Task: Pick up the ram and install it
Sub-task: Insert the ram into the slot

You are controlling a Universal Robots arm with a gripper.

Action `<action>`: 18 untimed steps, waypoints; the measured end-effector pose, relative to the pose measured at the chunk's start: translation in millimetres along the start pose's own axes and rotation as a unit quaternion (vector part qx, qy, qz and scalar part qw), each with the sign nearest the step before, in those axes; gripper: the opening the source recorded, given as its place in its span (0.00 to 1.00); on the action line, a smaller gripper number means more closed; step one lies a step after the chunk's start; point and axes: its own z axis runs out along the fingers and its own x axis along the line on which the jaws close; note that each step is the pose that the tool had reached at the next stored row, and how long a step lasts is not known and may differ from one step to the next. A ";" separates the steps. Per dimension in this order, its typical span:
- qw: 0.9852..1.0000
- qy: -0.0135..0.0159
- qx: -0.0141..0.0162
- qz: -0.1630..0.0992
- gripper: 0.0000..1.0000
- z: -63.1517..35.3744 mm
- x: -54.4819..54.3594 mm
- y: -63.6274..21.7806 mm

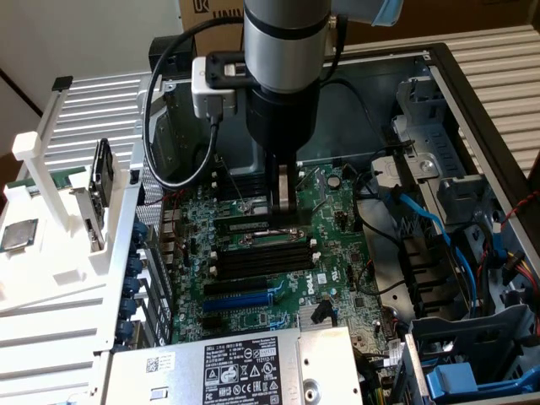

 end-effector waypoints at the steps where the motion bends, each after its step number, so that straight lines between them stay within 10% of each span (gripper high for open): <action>1: 1.000 0.002 0.000 0.000 0.13 0.5 0.0 0.0; 3: 1.000 0.005 0.000 0.000 0.13 1.1 0.1 0.0; 18: 1.000 0.005 0.000 0.000 0.13 5.4 0.6 1.9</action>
